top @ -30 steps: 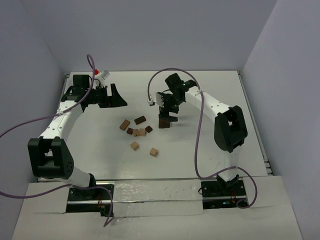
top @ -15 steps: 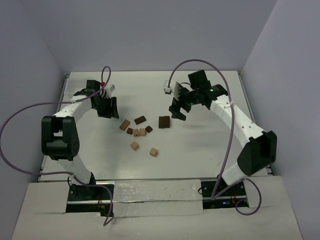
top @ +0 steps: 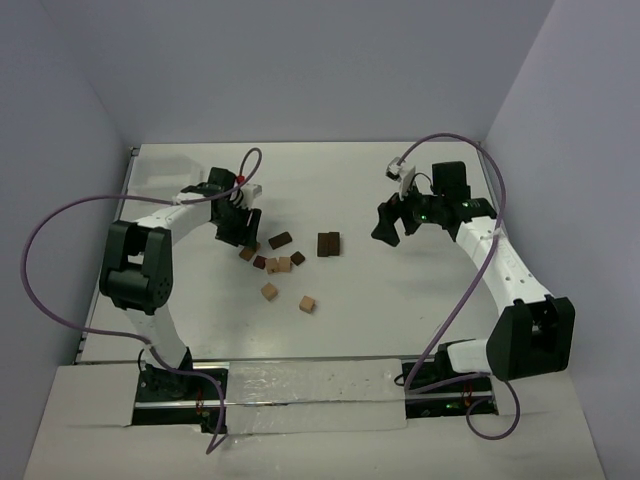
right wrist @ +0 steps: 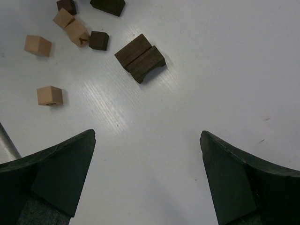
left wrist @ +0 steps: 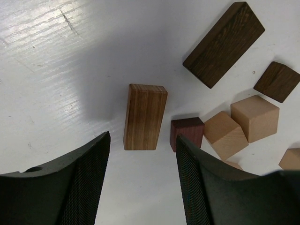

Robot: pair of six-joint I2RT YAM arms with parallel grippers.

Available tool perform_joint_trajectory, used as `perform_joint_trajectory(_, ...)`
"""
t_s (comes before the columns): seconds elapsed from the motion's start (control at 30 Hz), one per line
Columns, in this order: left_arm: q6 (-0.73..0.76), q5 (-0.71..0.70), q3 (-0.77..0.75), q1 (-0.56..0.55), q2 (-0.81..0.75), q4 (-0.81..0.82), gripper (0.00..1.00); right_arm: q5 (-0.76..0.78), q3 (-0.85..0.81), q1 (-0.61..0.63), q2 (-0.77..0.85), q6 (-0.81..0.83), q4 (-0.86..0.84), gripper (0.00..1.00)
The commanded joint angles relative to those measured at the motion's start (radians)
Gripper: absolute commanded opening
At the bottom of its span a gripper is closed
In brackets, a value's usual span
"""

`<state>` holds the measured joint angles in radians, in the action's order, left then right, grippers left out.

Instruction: Build the wood block tower

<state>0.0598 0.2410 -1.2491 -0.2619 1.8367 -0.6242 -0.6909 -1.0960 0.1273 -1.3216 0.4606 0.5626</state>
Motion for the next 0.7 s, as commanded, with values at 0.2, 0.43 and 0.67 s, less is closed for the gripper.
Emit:
perform_joint_trajectory(0.2,0.037,-0.107,-0.025,-0.043,0.042,0.029,0.55,-0.093,0.038,-0.042,0.071,-0.074,-0.096,1.00)
perform_joint_trajectory(0.43,0.060,-0.175,-0.037,-0.056,0.067,0.053,0.34,-0.108,0.030,-0.063,0.061,-0.063,-0.095,1.00)
perform_joint_trajectory(0.67,0.121,-0.163,-0.234,-0.056,0.148,0.014,0.17,-0.119,0.031,-0.069,0.047,-0.056,-0.096,1.00)
